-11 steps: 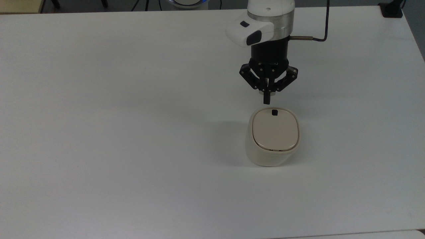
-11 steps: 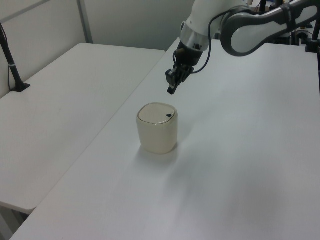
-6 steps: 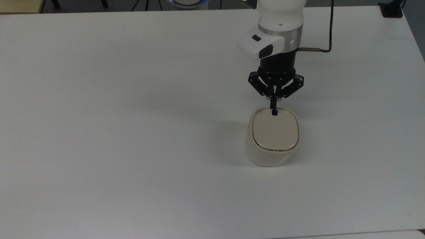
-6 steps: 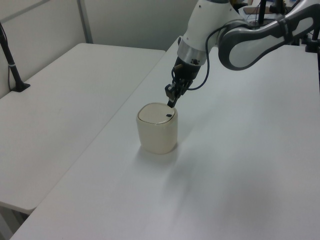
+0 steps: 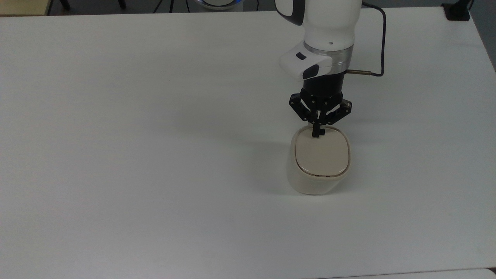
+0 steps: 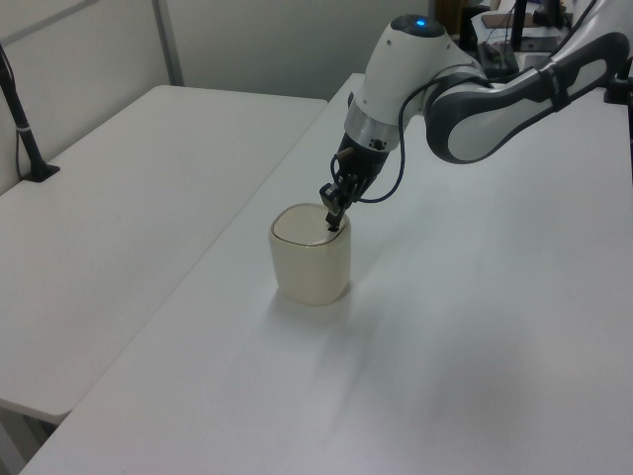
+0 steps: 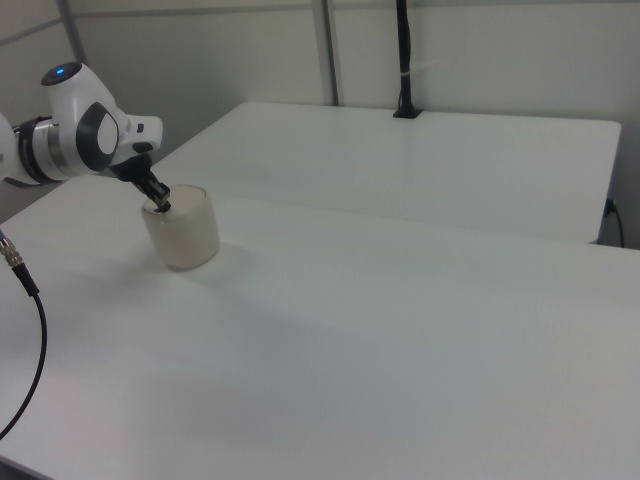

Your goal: Open the trash bin

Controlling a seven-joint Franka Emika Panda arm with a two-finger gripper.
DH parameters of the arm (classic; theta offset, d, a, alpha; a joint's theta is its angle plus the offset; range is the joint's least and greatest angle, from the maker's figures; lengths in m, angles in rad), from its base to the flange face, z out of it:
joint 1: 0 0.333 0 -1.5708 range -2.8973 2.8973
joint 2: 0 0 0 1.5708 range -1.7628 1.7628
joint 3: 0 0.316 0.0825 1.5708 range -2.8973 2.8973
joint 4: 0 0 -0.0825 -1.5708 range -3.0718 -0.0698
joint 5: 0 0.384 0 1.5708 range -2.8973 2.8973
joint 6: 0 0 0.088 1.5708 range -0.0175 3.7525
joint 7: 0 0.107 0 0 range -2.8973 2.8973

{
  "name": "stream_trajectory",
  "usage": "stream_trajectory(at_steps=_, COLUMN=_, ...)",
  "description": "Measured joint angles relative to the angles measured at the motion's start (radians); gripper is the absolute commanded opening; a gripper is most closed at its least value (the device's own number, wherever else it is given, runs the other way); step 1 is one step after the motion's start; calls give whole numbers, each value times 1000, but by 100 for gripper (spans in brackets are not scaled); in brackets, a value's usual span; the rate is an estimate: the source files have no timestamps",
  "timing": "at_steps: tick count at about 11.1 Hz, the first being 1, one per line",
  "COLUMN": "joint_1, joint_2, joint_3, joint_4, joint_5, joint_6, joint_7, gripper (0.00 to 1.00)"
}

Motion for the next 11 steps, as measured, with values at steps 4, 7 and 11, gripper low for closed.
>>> stream_trajectory(at_steps=4, joint_1=-5, joint_2=-15, joint_3=8, joint_4=8, joint_5=-20, joint_6=-3, joint_7=4, gripper=0)
stream_trajectory(at_steps=7, joint_1=-42, joint_2=-107, joint_3=8, joint_4=34, joint_5=-16, joint_6=-183, joint_7=-7, gripper=1)
stream_trajectory(at_steps=11, joint_1=-129, joint_2=-270, joint_3=8, joint_4=41, joint_5=66, joint_6=-435, joint_7=-159, gripper=3)
